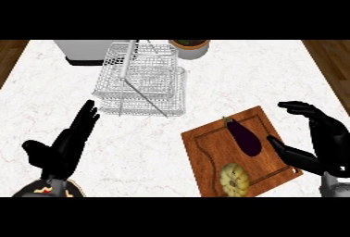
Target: Pick the squash from the cutting board and place it in the tiered basket
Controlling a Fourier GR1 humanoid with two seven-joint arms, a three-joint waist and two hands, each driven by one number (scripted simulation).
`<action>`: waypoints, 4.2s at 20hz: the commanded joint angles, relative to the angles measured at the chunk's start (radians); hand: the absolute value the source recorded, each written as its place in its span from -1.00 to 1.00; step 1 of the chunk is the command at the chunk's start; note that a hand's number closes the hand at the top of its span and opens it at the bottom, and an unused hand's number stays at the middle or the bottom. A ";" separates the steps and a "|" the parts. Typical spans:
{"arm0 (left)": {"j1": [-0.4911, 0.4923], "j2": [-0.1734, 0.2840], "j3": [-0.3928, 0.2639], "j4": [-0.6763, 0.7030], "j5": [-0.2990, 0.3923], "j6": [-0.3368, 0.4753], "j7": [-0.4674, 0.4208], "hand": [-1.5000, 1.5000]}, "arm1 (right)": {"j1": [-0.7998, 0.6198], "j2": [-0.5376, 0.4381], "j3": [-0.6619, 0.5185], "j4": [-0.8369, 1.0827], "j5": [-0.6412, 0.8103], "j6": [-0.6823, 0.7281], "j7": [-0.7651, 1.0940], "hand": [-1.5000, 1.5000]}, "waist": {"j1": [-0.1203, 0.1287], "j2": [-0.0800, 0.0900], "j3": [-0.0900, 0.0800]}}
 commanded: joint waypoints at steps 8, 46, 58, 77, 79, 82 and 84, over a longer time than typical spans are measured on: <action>-0.113 -0.021 0.001 0.046 0.032 -0.005 0.127 0.00 | 0.443 -0.119 0.103 -0.200 0.480 -0.166 -0.478 -1.00 | 0.001 0.006 -0.004; -0.115 -0.087 -0.031 -0.006 -0.025 -0.013 0.180 0.00 | 0.898 0.386 0.508 -0.220 2.114 -0.616 0.742 -1.00 | 0.062 0.013 -0.003; -0.160 -0.065 0.046 0.015 -0.003 -0.089 0.214 0.00 | 0.724 0.320 0.412 -0.168 2.003 -0.641 0.813 -1.00 | 0.065 0.013 -0.002; -0.150 -0.161 0.027 0.082 -0.093 -0.084 0.127 0.00 | 0.527 0.274 0.400 -0.101 1.796 -0.601 0.820 -1.00 | 0.065 0.014 -0.002; -0.155 -0.141 0.050 0.094 -0.064 -0.117 0.150 0.00 | 0.449 0.250 0.327 -0.043 1.743 -0.589 0.807 -1.00 | 0.067 0.014 -0.002; -0.208 -0.130 0.080 0.113 -0.066 -0.111 0.173 0.00 | 0.455 0.230 0.340 -0.066 1.726 -0.573 0.791 -1.00 | 0.064 0.014 -0.002; -0.179 -0.126 0.070 0.052 -0.068 -0.114 0.184 0.00 | 0.436 0.245 0.327 0.041 1.733 -0.652 0.791 -1.00 | 0.066 0.013 -0.002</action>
